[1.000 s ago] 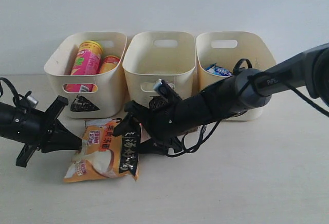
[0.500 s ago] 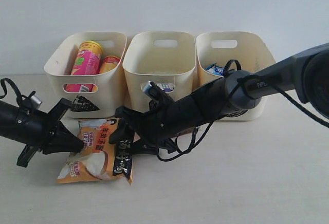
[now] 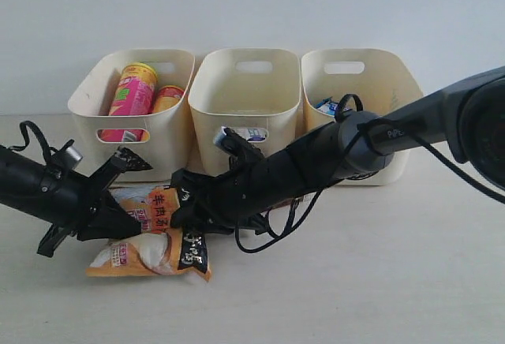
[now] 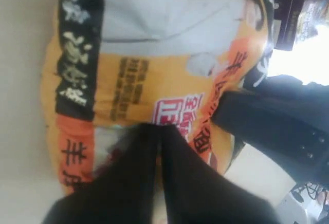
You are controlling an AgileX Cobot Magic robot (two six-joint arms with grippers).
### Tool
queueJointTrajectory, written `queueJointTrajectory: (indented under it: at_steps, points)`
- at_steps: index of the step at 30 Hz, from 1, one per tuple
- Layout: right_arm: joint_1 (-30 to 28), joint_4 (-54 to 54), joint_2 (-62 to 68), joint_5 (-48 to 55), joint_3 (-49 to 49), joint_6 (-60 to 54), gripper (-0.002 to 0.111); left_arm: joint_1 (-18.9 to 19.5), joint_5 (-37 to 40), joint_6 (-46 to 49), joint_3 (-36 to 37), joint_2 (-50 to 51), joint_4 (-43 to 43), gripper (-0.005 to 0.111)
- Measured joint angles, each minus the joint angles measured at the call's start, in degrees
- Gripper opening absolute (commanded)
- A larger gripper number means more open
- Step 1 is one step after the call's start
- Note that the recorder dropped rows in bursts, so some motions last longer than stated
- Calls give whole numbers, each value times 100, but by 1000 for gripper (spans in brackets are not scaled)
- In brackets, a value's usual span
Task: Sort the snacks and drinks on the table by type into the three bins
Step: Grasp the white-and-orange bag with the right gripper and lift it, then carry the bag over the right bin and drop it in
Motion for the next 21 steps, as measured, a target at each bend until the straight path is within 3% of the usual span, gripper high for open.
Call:
queueJointTrajectory:
  at_steps: [5, 11, 21]
  points:
    - [0, -54, -16, 152, 0, -63, 0, 60, 178, 0, 13, -66, 117, 4]
    - [14, -865, -721, 30, 0, 83, 0, 285, 286, 0, 23, -587, 192, 4]
    - [44, -3596, -2252, -2, 0, 1733, 0, 549, 228, 0, 224, -2174, 491, 4]
